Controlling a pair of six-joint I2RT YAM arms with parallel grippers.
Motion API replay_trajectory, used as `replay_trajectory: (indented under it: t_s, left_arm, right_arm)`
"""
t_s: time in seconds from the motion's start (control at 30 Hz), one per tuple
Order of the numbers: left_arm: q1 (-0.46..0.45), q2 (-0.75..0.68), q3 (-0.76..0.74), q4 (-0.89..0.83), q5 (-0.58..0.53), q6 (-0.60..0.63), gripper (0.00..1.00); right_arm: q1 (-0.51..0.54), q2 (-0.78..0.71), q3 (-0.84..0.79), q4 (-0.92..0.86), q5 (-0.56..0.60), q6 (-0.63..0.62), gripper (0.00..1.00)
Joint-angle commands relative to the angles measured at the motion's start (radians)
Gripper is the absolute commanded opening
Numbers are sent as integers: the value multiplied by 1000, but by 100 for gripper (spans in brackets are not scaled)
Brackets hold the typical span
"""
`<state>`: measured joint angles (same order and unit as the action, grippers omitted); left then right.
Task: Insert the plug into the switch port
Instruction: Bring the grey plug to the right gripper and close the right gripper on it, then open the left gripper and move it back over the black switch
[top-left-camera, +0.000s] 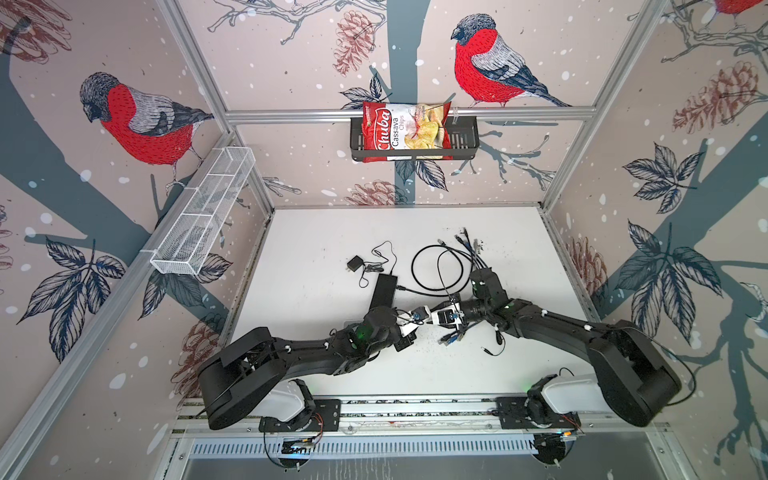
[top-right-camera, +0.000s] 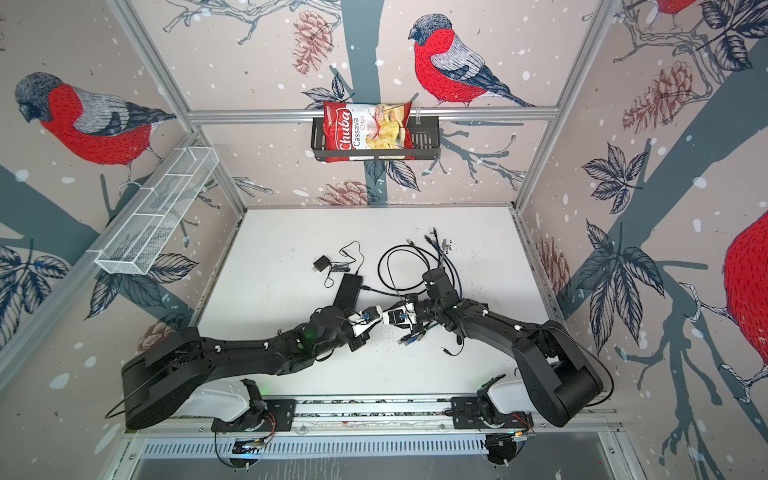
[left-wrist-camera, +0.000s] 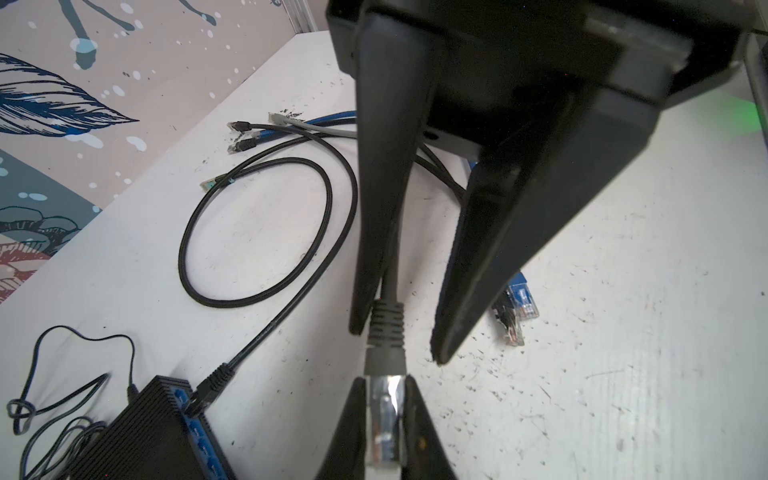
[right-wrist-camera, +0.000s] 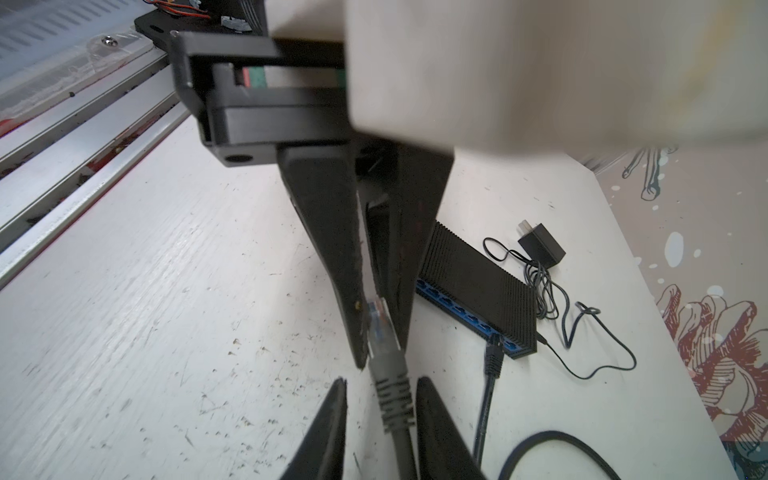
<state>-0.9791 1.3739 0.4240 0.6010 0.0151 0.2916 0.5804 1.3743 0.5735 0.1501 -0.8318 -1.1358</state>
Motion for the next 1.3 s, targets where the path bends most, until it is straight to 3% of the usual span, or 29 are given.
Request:
replay_trajectory:
  t_s: [0.0,0.83,1.17,1.27]
  left_arm:
    - [-1,-6,-5,46,-12,3,0]
    - [-1,-13,-22,93,-23,8,0]
    - [-1,-21,-29,107,-44,3,0]
    - [-1,-23,-34,122,-93,-26,0]
  right_arm:
    - [-10,-5,1,19,-8,26,32]
    - [-12,39,23,49,-92,48,24]
    - [-5,65,42,16,-107,28,6]
    - [-5,66,31,54,-105,74,4]
